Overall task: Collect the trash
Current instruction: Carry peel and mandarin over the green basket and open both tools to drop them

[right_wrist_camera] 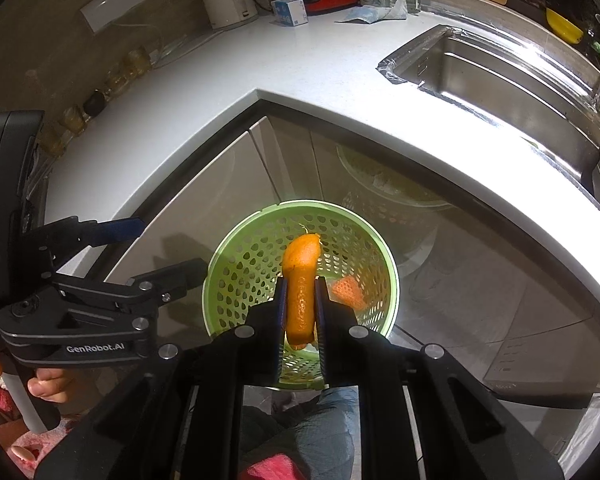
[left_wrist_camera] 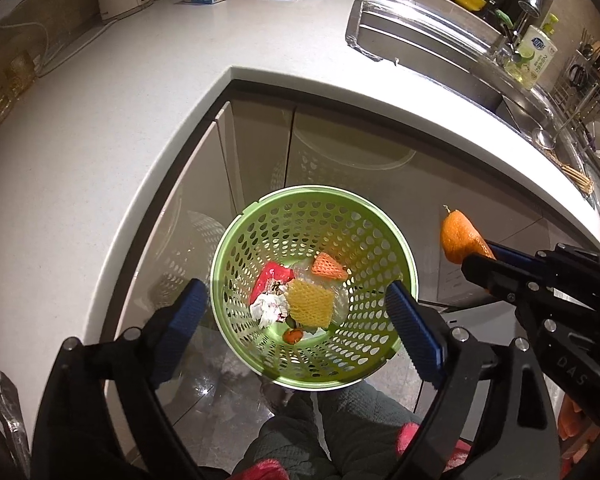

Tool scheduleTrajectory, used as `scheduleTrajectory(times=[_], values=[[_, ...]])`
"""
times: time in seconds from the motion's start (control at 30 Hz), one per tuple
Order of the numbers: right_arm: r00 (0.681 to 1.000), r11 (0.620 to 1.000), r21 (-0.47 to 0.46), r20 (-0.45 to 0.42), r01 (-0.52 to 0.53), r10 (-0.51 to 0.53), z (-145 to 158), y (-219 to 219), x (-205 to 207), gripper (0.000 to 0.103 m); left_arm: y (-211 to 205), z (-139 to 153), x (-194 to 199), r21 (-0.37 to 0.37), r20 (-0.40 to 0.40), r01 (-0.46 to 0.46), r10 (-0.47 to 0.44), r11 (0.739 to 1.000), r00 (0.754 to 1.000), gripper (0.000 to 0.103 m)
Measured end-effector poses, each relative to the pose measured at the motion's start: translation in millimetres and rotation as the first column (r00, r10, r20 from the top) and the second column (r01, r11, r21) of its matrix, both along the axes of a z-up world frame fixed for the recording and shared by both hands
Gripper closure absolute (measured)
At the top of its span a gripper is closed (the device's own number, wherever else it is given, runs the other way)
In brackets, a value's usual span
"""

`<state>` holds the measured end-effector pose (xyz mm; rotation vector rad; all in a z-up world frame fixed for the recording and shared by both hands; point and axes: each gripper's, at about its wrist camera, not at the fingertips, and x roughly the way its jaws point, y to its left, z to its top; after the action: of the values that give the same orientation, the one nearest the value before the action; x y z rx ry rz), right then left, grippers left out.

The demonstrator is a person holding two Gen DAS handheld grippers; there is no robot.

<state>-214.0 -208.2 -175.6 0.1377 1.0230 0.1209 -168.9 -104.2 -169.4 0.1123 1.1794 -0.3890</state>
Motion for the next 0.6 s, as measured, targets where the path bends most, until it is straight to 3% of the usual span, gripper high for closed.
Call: scheduleTrajectory(times=[0.23, 0.27, 0.3, 0.33, 0.37, 0.43, 0.6], values=[[0.999, 0.999, -0.007, -0.004, -0.035, 0.035, -1.8, 15.1, 3.9, 0.085, 33.0, 23.6, 1.1, -0.004, 0.063, -0.073, 0.073, 0.997, 0.995, 0.012], [0.999, 0.999, -0.010, -0.007, -0.044, 0.044, -3.7, 19.0, 4.6, 0.077, 37.9, 26.4, 1.0, -0.006, 0.070, -0.082, 0.082, 0.997, 0.994, 0.011], [0.998, 0.998, -0.012, -0.014, -0.055, 0.055, -6.2, 23.3, 5.4, 0.061, 42.2, 28.5, 0.8, -0.005, 0.077, -0.092, 0.092, 0.996, 0.993, 0.011], [0.999, 0.998, -0.027, -0.014, -0.050, 0.050, -7.5, 26.8, 5.4, 0.036, 46.2, 30.7, 0.2, -0.001, 0.085, -0.101, 0.101, 0.995, 0.991, 0.010], [0.999, 0.998, -0.053, 0.000, -0.034, 0.034, -7.0, 29.5, 4.3, 0.019, 49.2, 32.6, -0.4, 0.000, 0.091, -0.106, 0.105, 0.994, 0.990, 0.009], [1.000, 0.996, -0.089, 0.018, -0.013, 0.014, -4.8, 33.6, 3.6, 0.015, 55.1, 35.6, -1.4, -0.001, 0.098, -0.113, 0.112, 0.994, 0.989, 0.009], [1.000, 0.998, -0.069, 0.030, 0.013, -0.011, 4.6, 35.2, 2.2, 0.011, 65.3, 41.8, -4.7, -0.013, 0.105, -0.120, 0.121, 0.993, 0.987, 0.009]])
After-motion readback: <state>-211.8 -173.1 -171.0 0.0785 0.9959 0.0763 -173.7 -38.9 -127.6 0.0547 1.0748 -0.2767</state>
